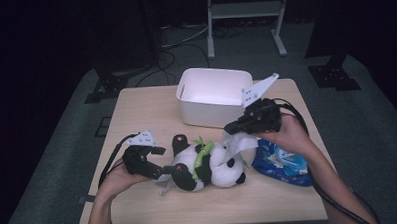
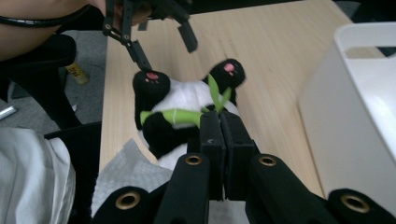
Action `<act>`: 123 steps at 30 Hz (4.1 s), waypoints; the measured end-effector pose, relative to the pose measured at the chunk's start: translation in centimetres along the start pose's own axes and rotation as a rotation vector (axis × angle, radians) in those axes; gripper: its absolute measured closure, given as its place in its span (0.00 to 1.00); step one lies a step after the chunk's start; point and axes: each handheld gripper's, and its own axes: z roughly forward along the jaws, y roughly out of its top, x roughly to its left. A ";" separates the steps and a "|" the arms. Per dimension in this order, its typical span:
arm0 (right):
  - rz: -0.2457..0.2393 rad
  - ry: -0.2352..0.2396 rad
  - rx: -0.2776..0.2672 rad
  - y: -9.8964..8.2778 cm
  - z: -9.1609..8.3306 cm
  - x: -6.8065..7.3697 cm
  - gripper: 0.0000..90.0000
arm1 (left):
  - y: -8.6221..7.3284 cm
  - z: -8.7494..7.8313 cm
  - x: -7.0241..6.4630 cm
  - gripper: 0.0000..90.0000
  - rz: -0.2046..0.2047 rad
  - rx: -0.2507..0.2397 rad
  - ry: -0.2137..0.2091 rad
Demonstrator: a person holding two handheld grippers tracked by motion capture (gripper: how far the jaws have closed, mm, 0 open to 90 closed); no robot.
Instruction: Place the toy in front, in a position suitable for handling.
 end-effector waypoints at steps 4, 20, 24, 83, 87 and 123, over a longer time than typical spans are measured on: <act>-0.013 0.038 0.002 0.3 2.2 -0.1 0.98 | 0.0 0.0 0.0 0.21 -0.005 -0.003 -0.003; 0.105 0.066 0.085 -6.7 5.7 -1.1 0.94 | 0.0 0.3 -0.1 0.21 0.001 0.007 -0.012; 0.104 0.057 0.094 -7.7 5.9 -0.8 0.81 | 0.0 0.3 0.0 0.21 0.000 0.006 -0.013; 0.025 0.006 0.125 -6.1 6.4 1.3 0.95 | 0.5 3.0 -1.3 0.24 0.027 0.044 -0.049; 0.079 -0.006 0.128 -8.4 5.6 0.3 0.95 | 0.5 3.0 -1.3 0.24 0.025 0.042 -0.050; 0.190 -0.023 0.098 -10.6 6.0 -2.5 0.94 | 0.4 2.9 -1.4 0.24 0.044 0.048 -0.057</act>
